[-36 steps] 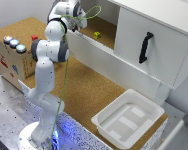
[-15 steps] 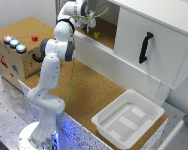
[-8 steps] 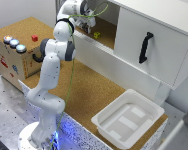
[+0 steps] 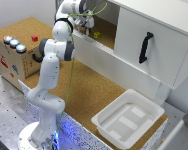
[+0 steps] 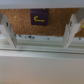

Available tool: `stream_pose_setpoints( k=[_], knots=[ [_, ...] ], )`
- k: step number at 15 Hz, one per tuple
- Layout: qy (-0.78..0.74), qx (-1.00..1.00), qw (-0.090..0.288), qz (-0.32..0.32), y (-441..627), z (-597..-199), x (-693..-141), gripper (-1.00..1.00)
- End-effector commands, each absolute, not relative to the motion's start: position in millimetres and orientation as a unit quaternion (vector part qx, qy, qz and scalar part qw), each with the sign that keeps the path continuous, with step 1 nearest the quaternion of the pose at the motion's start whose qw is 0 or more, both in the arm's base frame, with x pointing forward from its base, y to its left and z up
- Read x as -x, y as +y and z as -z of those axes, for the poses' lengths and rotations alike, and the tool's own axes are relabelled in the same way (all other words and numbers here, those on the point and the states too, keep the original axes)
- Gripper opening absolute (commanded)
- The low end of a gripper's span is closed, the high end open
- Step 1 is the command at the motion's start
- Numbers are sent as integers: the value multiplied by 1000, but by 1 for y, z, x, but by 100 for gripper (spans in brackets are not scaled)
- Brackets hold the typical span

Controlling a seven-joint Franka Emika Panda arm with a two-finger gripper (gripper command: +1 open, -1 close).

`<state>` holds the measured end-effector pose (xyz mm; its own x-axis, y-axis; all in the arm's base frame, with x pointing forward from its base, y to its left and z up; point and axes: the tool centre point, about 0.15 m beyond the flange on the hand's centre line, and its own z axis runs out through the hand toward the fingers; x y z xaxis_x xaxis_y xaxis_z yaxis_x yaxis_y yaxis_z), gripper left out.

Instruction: Place the grasped purple block inside the left cabinet

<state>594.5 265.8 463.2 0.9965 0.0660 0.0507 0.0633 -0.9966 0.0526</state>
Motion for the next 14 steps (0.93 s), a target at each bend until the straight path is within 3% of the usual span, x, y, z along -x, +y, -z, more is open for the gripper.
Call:
stream_pose_setpoints(
  k=[1, 6, 14],
  knots=[
    [38, -993, -73, -79, 229, -476, -537, 100],
    [-2, -993, -76, -92, 245, -478, -481, 100],
    [21, -996, -68, -62, 296, -476, -412, 100]
  ],
)
